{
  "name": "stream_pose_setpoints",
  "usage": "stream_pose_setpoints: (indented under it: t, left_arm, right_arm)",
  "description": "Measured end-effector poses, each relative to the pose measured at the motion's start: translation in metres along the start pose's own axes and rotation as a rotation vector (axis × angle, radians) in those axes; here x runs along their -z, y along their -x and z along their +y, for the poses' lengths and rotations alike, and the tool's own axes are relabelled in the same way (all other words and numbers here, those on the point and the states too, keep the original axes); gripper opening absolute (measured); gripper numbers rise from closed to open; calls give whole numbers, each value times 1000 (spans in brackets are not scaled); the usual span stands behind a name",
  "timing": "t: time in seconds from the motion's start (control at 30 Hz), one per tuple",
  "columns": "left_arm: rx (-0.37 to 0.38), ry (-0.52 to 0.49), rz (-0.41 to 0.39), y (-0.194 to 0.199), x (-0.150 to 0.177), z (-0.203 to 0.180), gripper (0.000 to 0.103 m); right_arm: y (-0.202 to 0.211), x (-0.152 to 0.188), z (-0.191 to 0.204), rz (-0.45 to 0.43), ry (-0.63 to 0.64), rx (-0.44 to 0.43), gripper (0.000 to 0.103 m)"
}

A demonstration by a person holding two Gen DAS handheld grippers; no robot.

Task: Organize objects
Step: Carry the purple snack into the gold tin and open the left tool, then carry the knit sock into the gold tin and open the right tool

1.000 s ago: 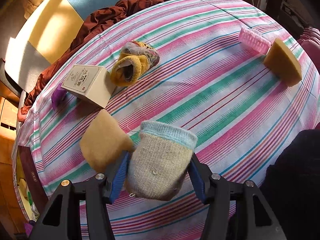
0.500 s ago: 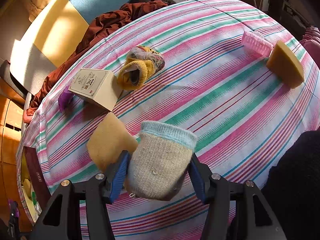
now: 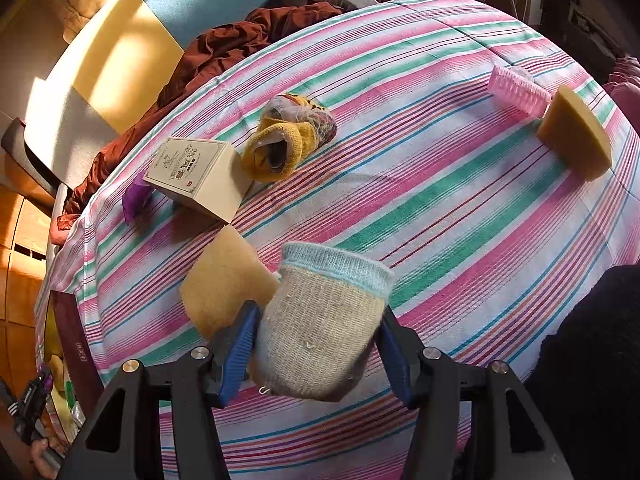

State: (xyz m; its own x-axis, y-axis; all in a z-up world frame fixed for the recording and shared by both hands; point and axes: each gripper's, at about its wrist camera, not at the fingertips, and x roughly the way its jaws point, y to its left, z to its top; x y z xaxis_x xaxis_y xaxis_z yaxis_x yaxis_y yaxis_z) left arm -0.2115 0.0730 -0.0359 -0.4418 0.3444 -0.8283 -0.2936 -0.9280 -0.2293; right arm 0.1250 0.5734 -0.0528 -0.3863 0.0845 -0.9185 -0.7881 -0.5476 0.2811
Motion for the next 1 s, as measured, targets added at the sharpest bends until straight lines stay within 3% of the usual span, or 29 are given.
stream_pose_setpoints:
  t: [0.2, 0.33, 0.57, 0.73, 0.87, 1.0]
  left_arm:
    - [-10, 4, 22, -28, -18, 5, 44]
    - [-23, 32, 11, -27, -20, 12, 49]
    - [-11, 67, -59, 16, 1, 18, 51]
    - [2, 19, -126, 59, 33, 2, 52]
    - [26, -17, -194, 94, 62, -13, 55]
    - [26, -35, -233, 114, 86, -18, 56]
  right_arm:
    - [6, 2, -4, -25, -19, -5, 58]
    - [10, 2, -7, -37, -26, -11, 58]
    - [20, 4, -8, -71, -29, -36, 58]
    - [32, 5, -1, -146, -9, -97, 58]
    - [53, 17, 23, -232, 85, -119, 58]
    - [67, 41, 89, -254, 305, -185, 58]
